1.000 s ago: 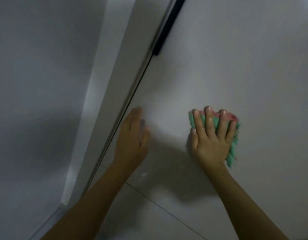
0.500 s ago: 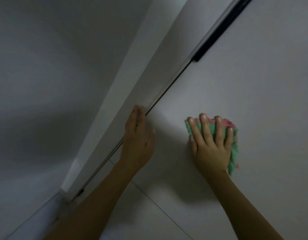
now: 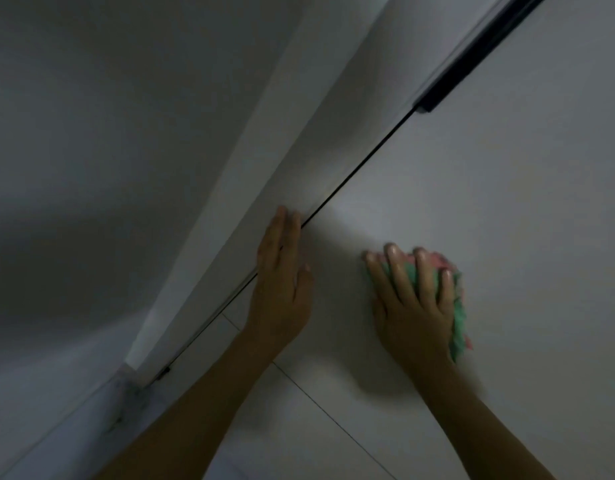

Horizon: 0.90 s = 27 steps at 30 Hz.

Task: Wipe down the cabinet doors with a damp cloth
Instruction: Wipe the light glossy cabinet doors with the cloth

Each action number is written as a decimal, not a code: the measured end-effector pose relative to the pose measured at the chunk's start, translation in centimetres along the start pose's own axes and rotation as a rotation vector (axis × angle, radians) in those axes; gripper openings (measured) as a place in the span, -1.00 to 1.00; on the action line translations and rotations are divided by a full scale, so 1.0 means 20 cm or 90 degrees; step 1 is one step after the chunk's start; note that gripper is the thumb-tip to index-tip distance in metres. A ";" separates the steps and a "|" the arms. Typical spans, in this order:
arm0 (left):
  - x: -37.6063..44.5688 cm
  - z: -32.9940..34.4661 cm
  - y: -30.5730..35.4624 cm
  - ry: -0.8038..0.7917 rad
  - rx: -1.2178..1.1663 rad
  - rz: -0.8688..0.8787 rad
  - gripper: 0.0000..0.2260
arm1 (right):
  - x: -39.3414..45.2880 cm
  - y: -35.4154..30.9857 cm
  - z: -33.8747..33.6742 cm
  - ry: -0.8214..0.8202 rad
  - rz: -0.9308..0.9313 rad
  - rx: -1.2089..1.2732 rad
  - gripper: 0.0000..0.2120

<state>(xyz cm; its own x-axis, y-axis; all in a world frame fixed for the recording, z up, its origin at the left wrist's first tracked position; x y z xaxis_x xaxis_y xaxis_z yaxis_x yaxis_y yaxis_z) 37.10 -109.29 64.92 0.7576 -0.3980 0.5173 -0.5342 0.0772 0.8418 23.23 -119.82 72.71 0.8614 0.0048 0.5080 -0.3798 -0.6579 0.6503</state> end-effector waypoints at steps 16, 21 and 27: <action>-0.16 0.16 0.03 -0.015 -0.026 -0.086 -0.46 | -0.26 0.04 0.05 0.012 0.010 0.012 -0.45; -0.19 0.25 0.07 0.004 0.028 -0.022 -0.45 | -0.25 -0.14 0.20 0.053 -0.047 0.075 -0.46; -0.26 0.35 0.09 0.030 0.096 0.159 -0.50 | -0.65 0.26 0.03 0.092 0.107 -0.024 -0.49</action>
<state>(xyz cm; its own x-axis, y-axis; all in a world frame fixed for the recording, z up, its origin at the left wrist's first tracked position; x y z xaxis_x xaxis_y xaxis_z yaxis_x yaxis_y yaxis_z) 29.59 -113.48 62.74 0.6111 -0.3400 0.7148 -0.7529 0.0291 0.6575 10.13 -123.79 69.18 0.7282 0.0073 0.6853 -0.5290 -0.6297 0.5689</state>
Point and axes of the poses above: each hand's wrist, its own x-axis towards the middle knuckle, its own z-axis out of the palm, y = z × x, the point moved 2 cm from there along x, towards the middle knuckle, and after that the axes turned 10 degrees about x, right-handed, at the moved point
